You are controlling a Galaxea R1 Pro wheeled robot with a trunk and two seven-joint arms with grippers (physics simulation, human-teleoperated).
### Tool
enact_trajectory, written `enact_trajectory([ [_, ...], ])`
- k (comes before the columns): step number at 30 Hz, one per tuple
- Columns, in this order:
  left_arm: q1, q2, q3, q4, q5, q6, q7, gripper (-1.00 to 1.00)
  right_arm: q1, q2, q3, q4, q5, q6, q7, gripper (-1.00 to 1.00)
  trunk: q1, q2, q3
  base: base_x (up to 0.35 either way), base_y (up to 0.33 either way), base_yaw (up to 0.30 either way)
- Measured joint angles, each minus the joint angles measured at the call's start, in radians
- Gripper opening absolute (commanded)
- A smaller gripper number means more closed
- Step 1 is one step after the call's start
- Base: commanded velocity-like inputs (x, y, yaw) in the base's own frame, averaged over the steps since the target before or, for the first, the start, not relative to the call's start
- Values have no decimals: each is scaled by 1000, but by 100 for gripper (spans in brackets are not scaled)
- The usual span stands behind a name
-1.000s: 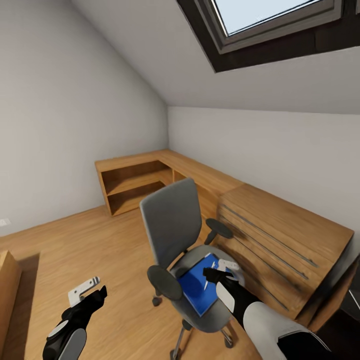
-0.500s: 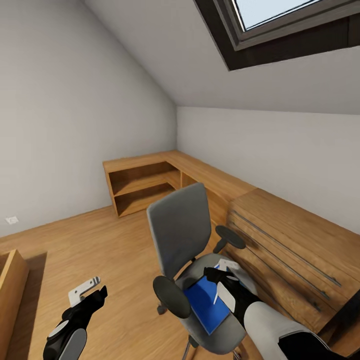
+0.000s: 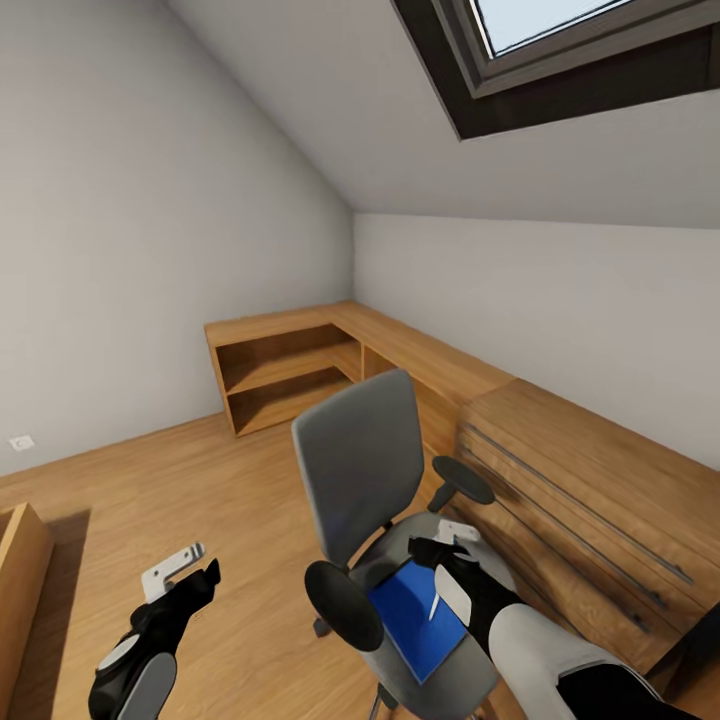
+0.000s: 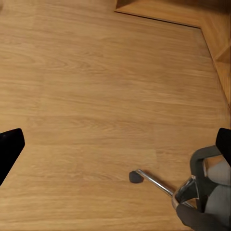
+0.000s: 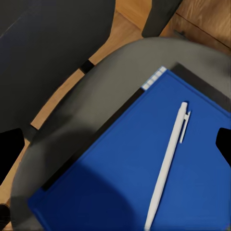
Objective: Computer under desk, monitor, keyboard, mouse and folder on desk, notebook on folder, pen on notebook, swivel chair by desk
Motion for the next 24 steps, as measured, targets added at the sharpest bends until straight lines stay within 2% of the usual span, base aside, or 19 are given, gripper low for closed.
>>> enact_trajectory([
  [4,0,0,0,-14,1,0,0,100,0,-1,0,1,2,60,-8,100,15,-28,-13,1,0,0],
  [6,0,0,0,-18,1,0,0,100,0,-1,0,2,15,73,-24,100,23,-42,-19,0,0,0],
  [11,0,0,1,-23,1,0,1,100,0,-1,-1,2,43,81,-63,100,42,-77,-34,0,0,0],
  [16,0,0,8,-25,5,-15,1,100,0,-1,0,3,45,82,-105,100,61,-112,-50,0,0,0],
  [24,-1,0,10,-28,9,-34,1,100,0,-1,0,3,46,84,-122,100,92,-168,-75,0,0,0],
])
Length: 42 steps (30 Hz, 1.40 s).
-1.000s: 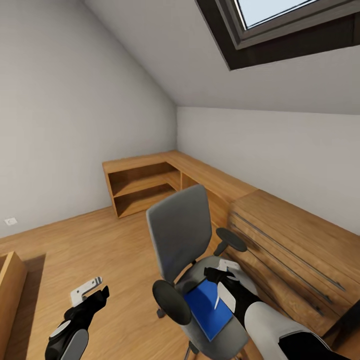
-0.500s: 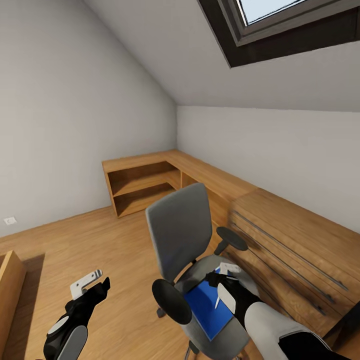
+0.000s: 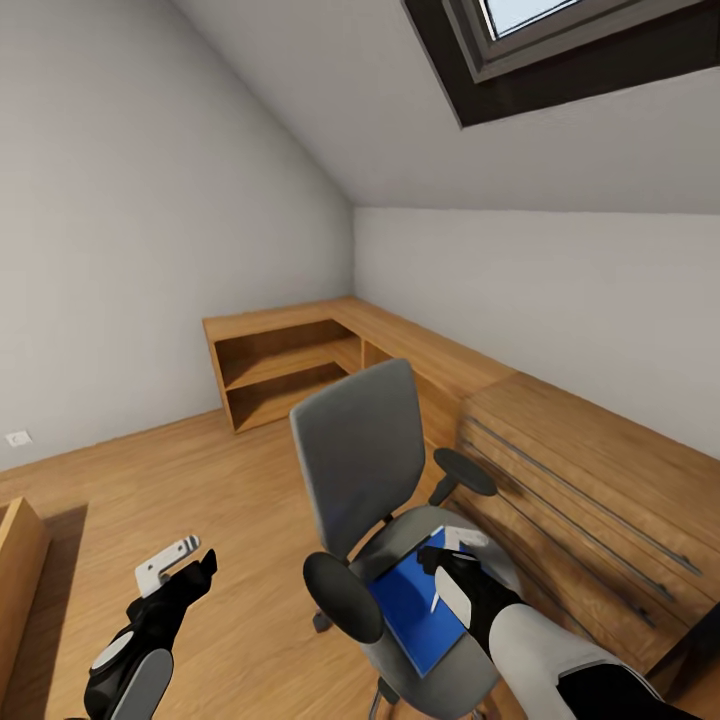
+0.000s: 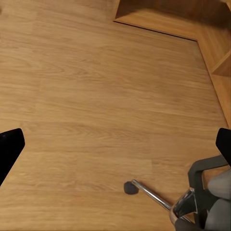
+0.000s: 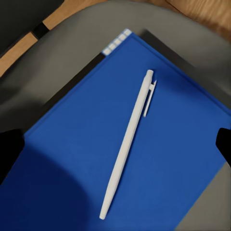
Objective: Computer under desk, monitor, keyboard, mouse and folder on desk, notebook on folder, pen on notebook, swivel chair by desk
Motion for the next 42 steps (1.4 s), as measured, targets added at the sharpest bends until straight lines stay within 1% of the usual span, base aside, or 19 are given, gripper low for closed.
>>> enact_trajectory([
  [22,0,0,0,0,1,-1,0,100,0,-2,0,-1,0,-1,2,100,84,-154,-69,0,0,0],
  [28,0,0,0,0,1,-1,0,100,0,-14,-2,-1,-2,0,7,100,107,-196,-88,0,0,0],
  [42,0,0,0,0,1,-1,0,100,0,-16,-3,-2,-9,0,13,100,161,-294,-132,0,0,0],
])
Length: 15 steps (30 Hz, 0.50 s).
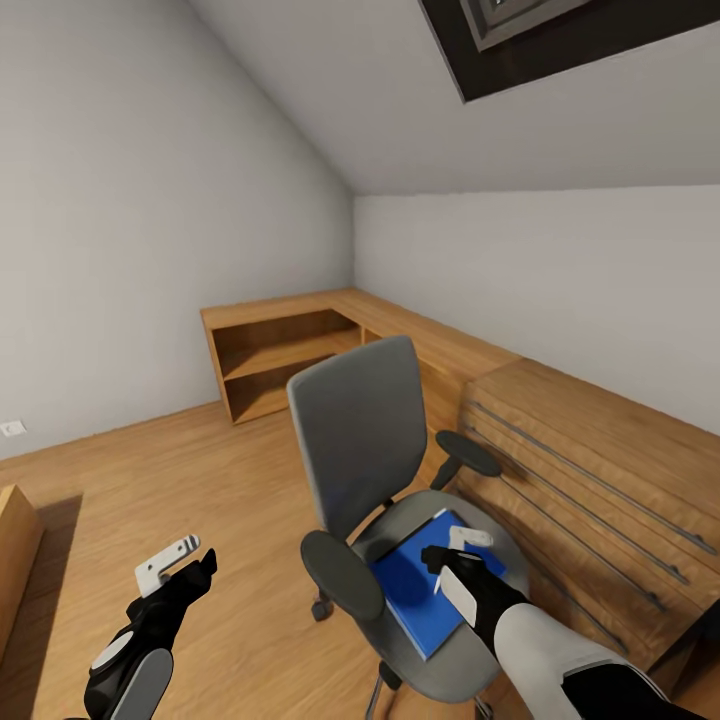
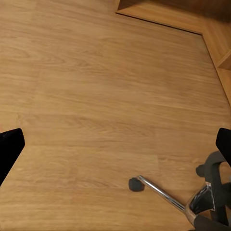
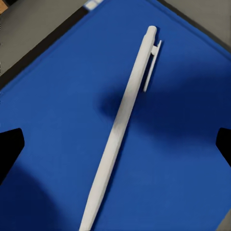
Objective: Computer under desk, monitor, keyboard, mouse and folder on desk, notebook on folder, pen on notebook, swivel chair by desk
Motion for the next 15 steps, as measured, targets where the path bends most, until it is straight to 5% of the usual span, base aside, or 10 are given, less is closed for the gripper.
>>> enact_trajectory([
  [5,0,0,0,0,0,0,0,100,0,0,-2,-1,0,1,47,100,19,-35,-16,0,0,0],
  [15,0,0,0,0,0,0,0,100,0,0,-3,-6,-1,-4,77,100,19,-35,-16,0,0,0],
])
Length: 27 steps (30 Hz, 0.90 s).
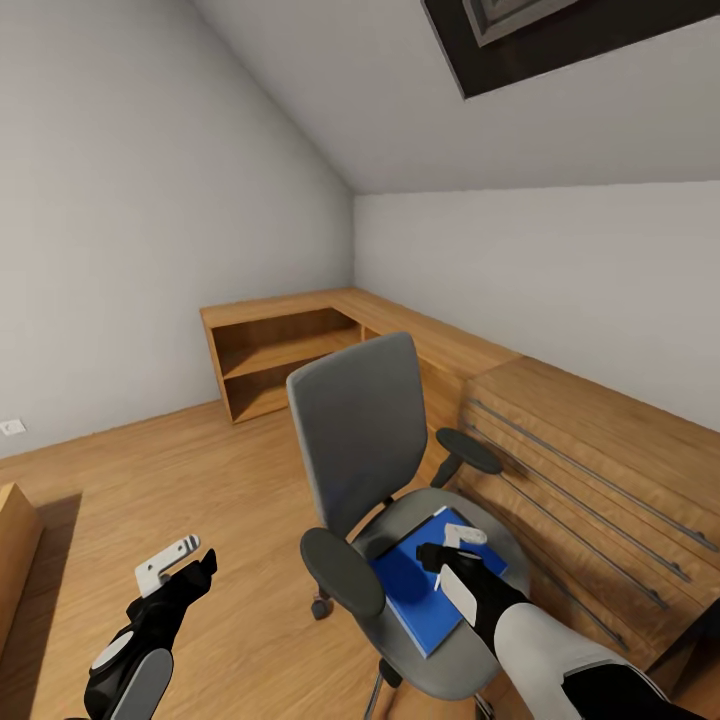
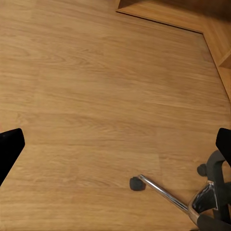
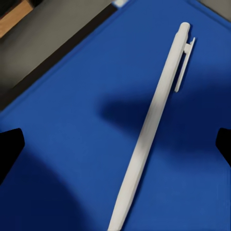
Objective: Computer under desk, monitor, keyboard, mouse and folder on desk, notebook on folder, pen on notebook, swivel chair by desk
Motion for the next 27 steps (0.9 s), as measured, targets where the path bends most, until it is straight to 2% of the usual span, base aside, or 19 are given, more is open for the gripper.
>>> enact_trajectory([
  [4,0,0,0,0,1,0,0,100,0,-6,-3,-5,-3,4,0,100,0,0,0,0,0,0],
  [10,0,-14,1,0,1,1,0,100,0,1,-1,-4,-1,-1,0,100,0,0,0,0,0,0],
  [14,0,-24,2,1,0,1,0,100,0,-5,0,-5,-3,-3,0,100,0,0,0,0,0,0],
  [27,0,-26,2,1,0,2,0,100,0,-6,-3,-5,-3,-1,-2,100,0,0,0,0,0,0],
])
